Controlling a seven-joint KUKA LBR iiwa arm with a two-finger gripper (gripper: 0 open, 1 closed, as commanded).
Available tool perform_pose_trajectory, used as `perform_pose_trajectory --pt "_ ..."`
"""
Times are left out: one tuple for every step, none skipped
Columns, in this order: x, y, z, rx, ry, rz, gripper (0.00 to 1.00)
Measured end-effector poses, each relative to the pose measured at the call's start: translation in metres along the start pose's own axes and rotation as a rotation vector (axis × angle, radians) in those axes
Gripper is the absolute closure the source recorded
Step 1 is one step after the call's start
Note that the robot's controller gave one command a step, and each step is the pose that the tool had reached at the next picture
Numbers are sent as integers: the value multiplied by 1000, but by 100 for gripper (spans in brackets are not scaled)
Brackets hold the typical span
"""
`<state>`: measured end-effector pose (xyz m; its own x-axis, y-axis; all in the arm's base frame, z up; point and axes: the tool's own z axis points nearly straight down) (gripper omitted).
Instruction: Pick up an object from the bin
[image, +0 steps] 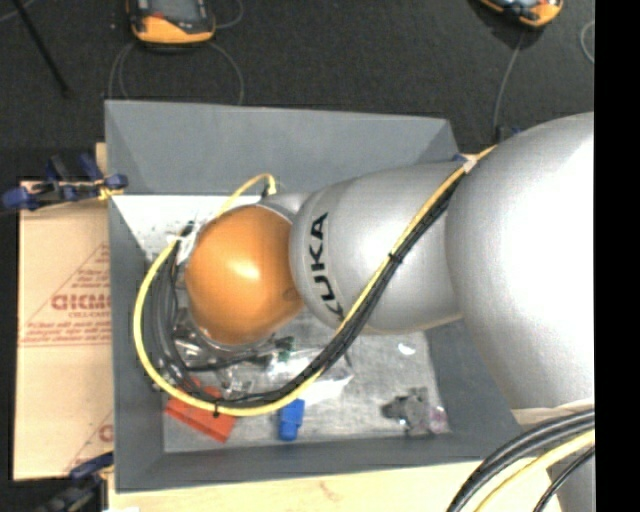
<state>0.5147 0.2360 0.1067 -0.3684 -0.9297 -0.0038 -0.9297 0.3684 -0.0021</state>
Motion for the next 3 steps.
perform_pose_trajectory --pt "2 13 16 6 -8 -315 0" --pt "2 -14 32 6 -7 -77 0" --pt "1 -15 31 7 -8 -75 100"
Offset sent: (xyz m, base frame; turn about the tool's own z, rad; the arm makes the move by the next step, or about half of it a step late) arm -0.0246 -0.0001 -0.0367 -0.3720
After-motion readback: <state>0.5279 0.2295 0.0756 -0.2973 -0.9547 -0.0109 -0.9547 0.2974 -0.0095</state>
